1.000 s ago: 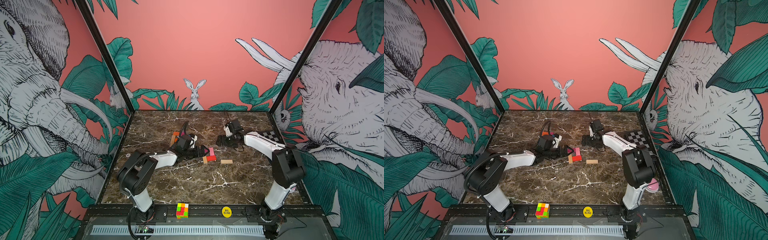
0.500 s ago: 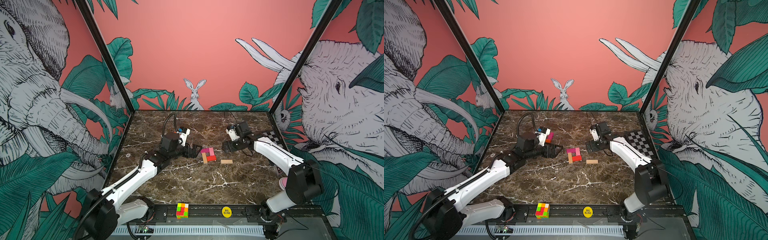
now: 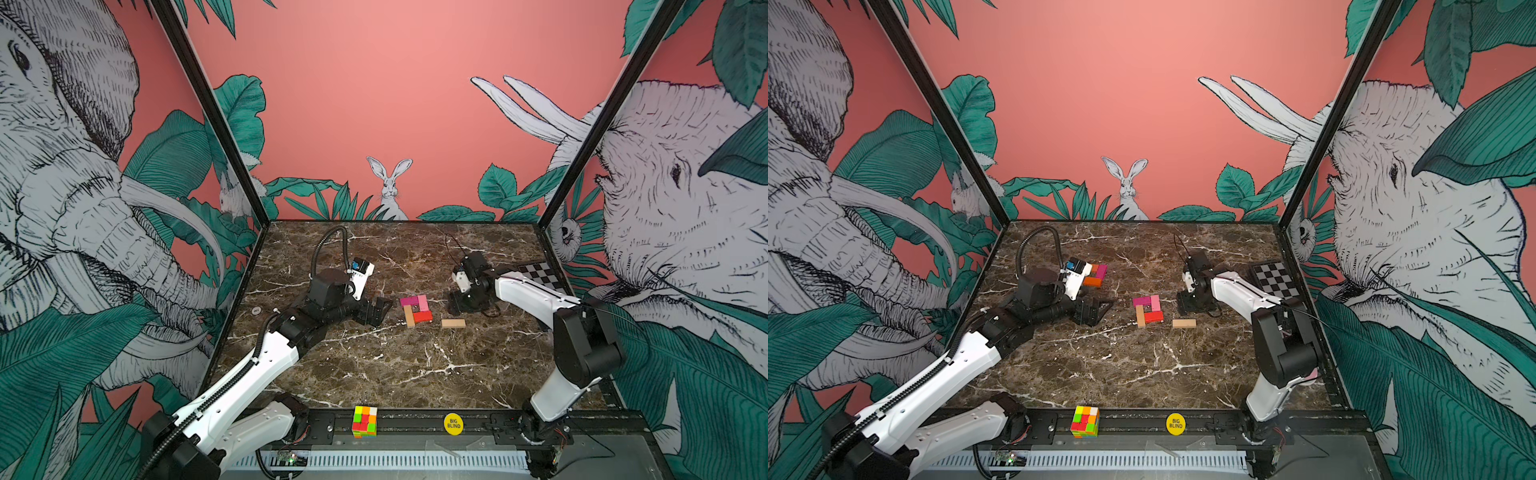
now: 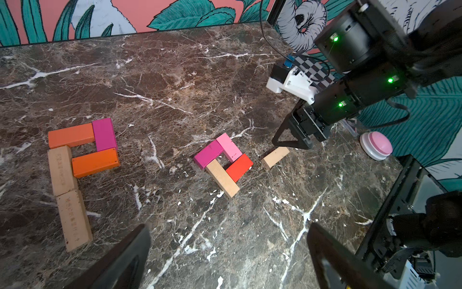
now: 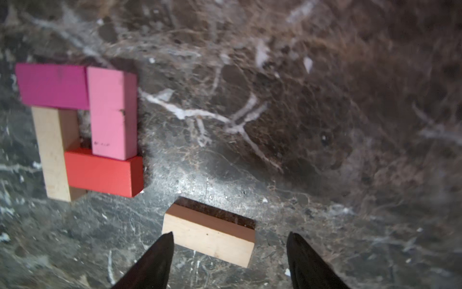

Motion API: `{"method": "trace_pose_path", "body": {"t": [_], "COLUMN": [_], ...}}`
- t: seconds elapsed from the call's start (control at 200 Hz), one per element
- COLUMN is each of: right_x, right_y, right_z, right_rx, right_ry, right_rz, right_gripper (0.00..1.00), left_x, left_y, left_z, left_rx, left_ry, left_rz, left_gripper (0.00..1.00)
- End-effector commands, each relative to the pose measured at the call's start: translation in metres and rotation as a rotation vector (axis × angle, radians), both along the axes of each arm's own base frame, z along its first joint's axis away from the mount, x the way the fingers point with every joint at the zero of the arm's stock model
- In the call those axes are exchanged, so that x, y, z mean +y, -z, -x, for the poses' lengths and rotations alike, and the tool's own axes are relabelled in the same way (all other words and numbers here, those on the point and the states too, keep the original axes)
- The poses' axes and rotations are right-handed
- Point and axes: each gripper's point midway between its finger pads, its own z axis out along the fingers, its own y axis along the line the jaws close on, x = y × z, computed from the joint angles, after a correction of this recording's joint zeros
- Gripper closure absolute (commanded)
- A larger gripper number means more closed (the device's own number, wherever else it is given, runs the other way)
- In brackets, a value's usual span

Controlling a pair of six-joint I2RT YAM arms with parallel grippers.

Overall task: Assemble the letter p with building blocks
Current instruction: Adjust the building block at the center of the board.

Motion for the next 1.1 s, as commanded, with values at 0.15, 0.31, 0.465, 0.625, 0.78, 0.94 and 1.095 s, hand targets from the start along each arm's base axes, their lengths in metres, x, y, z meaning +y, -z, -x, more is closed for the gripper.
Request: {"method": "trace_pose_path", "body": {"t": [0.15, 0.31, 0.465, 0.625, 0.78, 0.94, 1.095], "right_x": [-0.018, -0.019, -0.024, -0.023, -0.022, -0.02, -0.034], "right_y": [0.017, 0.028, 0.031, 0.041, 0.047, 0.045, 0.032], "right_z": [-0.015, -0.009, 0.0, 0.013, 0.028, 0.045, 0.036], "right_rx": [0.007, 0.036, 0.05, 0.078, 0.101, 0.1, 0.042], "right_ry": [0.149, 0.151, 0.159, 0.164, 0.178, 0.18, 0.217], "right_rz": [0.061, 0.069, 0.083, 0.061, 0.033, 0.003, 0.038], "right_gripper": [0.73, 0.78, 0.8, 0.81, 0.84, 0.84, 0.81], "left_x": [0.005, 0.005, 0.005, 0.004, 0.005, 0.005, 0.004], "left_y": [0.003, 0.002, 0.003, 0.0, 0.002, 0.0, 0.0], "left_z": [0.004, 0.004, 0.005, 0.006, 0.008, 0.009, 0.009], "left_rx": [-0.011, -0.012, -0.008, -0.015, -0.011, -0.012, -0.013], "left_ry": [0.008, 0.008, 0.012, 0.015, 0.018, 0.017, 0.019], "left_rz": [-0.024, -0.014, -0.013, -0.003, -0.004, 0.004, 0.007], "left_gripper": [0.0, 0.0, 0.01, 0.0, 0.01, 0.0, 0.01]}}
